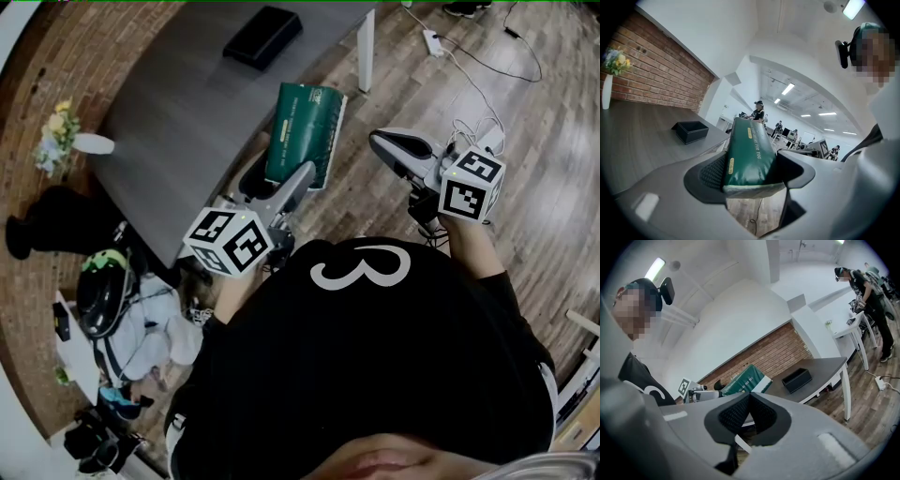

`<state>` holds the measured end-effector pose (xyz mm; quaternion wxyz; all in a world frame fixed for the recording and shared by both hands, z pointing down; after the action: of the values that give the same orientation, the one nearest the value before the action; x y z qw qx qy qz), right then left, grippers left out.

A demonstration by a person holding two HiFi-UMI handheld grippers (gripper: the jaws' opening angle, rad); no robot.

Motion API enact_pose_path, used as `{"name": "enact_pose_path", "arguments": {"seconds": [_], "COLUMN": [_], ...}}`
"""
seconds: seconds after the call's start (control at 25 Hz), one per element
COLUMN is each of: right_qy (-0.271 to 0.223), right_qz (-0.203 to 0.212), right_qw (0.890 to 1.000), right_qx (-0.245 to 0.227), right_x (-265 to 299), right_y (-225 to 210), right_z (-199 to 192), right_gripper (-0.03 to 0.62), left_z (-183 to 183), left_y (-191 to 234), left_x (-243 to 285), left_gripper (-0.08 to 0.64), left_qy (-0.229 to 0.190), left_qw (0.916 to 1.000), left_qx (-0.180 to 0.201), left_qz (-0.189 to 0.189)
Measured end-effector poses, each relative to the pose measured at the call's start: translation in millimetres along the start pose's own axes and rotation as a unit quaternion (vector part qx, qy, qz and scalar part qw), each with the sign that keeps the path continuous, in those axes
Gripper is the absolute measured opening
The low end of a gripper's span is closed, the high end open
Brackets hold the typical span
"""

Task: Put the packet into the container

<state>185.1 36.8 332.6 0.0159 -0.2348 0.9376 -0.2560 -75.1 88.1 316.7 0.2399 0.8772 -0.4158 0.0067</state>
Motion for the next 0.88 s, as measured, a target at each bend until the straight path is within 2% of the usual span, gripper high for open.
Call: {"name": "enact_pose_path", "arguments": {"seconds": [0.36, 0.6, 0.88], "right_qy": [0.002, 0.015, 0.006], "right_qz": [-0.005, -0.024, -0.038], "right_qw": [1.000, 1.000, 0.999], "right_qx": [0.003, 0.007, 0.003], "right_x": [29.4, 67.5, 109.5], "right_y": [-20.4, -42.1, -67.7], "right_z": [6.1, 28.7, 45.9], "right_gripper": [0.002, 0.002, 0.002], "left_z": [17.0, 51.0, 86.5], "left_y": [34.3, 81.3, 129.9], "left_x": [8.6, 31.0, 53.9], "left_gripper": [0.357, 0.357, 0.357], "left_qy": [0.003, 0.007, 0.018], "left_qw": [0.9998, 0.9998, 0.9978], "left_qx": [0.018, 0.018, 0.063], "left_qz": [0.008, -0.001, -0.012]}}
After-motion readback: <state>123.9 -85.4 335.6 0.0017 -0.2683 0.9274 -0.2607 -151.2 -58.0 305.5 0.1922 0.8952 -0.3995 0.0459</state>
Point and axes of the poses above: the fingertips, and each gripper's own axes: x forward along the fingers, y to its left, z out of its top, the point moved 9 cm from there along -x, backward along the fingers, and after that the axes turned 3 degrees about -z, right-handed, at the moved point
